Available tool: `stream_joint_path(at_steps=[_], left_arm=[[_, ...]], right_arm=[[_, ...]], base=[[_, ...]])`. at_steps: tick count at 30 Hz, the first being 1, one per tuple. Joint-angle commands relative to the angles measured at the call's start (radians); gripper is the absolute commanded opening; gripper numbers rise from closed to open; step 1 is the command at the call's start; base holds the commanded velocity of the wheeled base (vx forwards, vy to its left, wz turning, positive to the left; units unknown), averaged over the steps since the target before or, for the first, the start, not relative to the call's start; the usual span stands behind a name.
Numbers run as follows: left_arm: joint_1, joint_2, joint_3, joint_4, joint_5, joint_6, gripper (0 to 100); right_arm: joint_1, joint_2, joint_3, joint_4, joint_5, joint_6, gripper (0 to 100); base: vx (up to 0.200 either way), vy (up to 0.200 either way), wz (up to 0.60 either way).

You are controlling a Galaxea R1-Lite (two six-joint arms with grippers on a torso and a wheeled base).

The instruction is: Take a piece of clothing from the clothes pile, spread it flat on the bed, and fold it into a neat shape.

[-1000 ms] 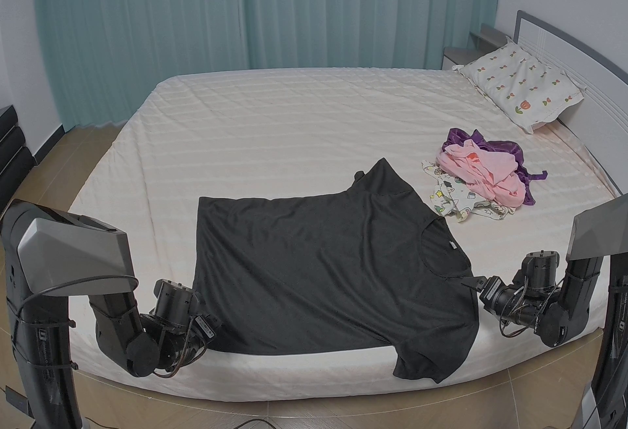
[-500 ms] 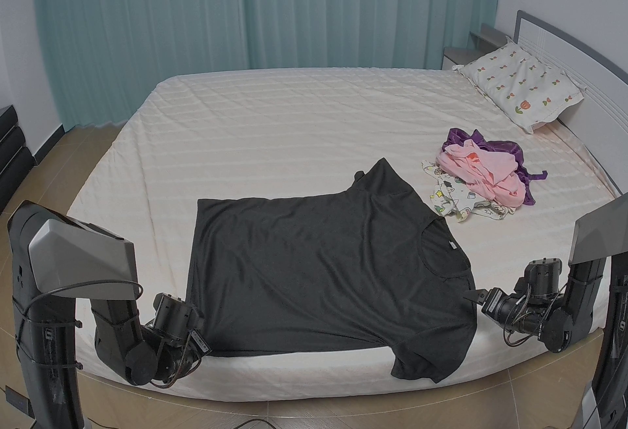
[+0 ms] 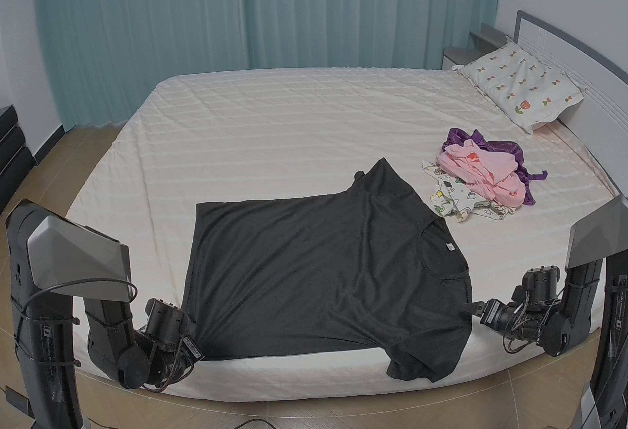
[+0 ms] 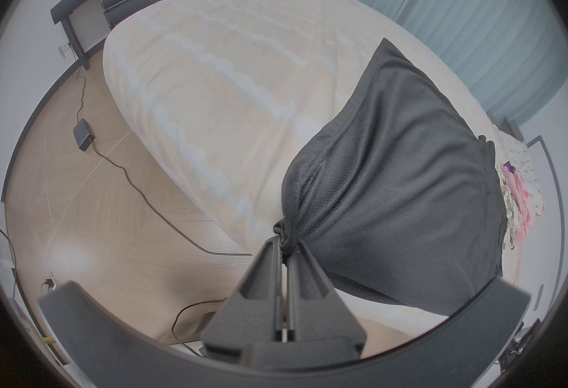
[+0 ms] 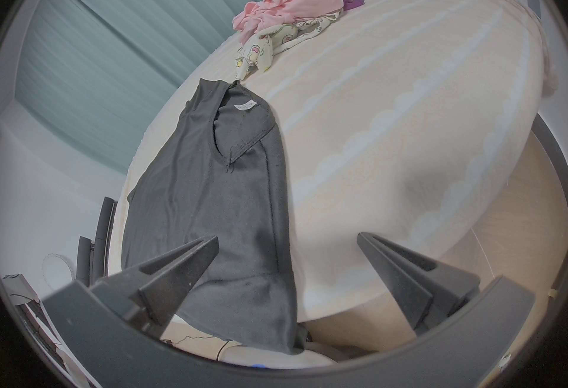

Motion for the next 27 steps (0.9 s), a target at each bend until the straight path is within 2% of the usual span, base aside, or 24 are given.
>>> stream_joint_path(at_steps=[1,7,8,15,19,27], left_arm=[[0.0,0.004,0.005,-0.04,-0.001,0.001,0],[-0.003,0.004,0.014,-0.072,-0.001,0.004,0],[-0.005,0.004,0.014,-0.072,-0.001,0.004,0],[-0.005,-0.009,0.005,-0.072,-0.01,0.001,0],[-0.006,-0.011,-0.01,-0.072,-0.014,-0.001,0],[-0.012,-0.006,-0.038,-0.072,-0.016,-0.002,0]], right_arm=[[0.016,0.032,-0.046,0.0,0.001,0.003,100],[0.033,0.09,-0.153,0.018,-0.014,-0.002,100],[0.037,0.099,-0.181,0.026,-0.015,-0.006,0],[-0.004,0.105,-0.428,0.251,-0.017,-0.029,0],[-0.019,0.122,-0.54,0.267,-0.017,-0.049,0],[-0.026,0.191,-0.696,0.271,0.003,-0.154,0]], base=[[0.0,0.0,0.0],[0.0,0.0,0.0],[0.0,0.0,0.0],[0.0,0.0,0.0],[0.0,0.0,0.0],[0.0,0.0,0.0]])
